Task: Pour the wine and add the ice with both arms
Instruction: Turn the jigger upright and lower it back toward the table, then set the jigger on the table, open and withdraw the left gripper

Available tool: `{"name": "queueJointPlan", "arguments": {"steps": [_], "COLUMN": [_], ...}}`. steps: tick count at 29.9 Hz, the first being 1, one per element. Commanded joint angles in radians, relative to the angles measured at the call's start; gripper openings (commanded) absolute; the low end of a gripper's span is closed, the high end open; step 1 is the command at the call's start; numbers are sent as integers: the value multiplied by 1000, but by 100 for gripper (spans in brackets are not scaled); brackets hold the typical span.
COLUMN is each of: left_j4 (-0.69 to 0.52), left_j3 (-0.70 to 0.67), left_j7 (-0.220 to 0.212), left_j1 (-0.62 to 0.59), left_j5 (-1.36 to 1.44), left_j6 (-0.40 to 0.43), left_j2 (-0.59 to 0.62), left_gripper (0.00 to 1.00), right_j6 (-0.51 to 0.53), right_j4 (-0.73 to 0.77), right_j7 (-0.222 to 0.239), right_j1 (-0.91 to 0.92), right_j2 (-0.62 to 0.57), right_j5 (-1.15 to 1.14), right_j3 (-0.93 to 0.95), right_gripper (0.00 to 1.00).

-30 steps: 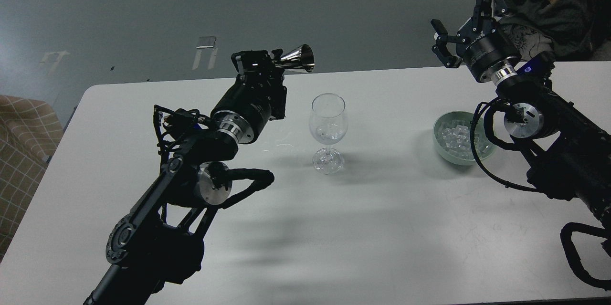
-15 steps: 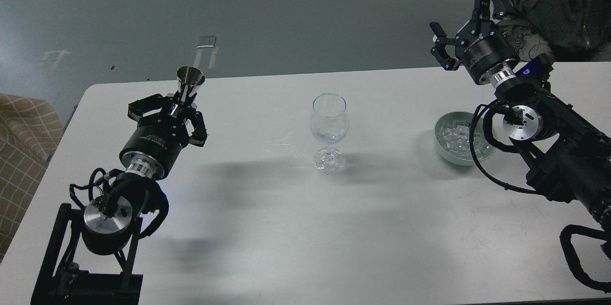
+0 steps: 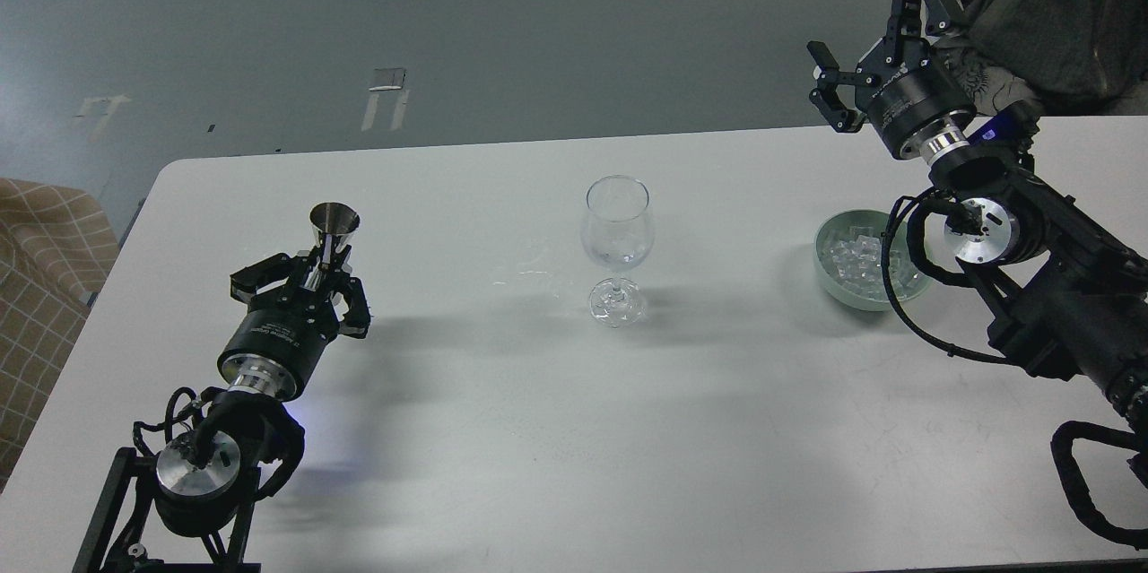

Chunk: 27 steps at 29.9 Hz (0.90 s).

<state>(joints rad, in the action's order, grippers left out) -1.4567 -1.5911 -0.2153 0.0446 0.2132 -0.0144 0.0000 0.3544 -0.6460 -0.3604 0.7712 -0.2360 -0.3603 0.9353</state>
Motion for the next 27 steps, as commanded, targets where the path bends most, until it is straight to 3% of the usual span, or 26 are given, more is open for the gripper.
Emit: {"name": "queueJointPlan", "arguments": {"steps": [1,12,20,27], "left_j4": [24,42,56,64], "left_j3": [0,0,5,8], "left_j7": [1,1,-3,-1], "left_j1": [-5,-9,-11,-14], "left_j5": [0,0,0,0], "left_j6": [2,1,1,-1], "left_j2": [0,0,0,0], "left_gripper": [35,47,49,63], "right_j6": [0,0,0,0], "right_j4": [0,0,0,0], "right_j7": [0,0,0,0], "right_j1": [-1,-1,-1,-1], "right_j2": [-2,0,0,-2], "right_j5": [1,0,0,0], "right_j3": [-1,-1,-1,-1], "right_gripper": [100,100,100,100]}}
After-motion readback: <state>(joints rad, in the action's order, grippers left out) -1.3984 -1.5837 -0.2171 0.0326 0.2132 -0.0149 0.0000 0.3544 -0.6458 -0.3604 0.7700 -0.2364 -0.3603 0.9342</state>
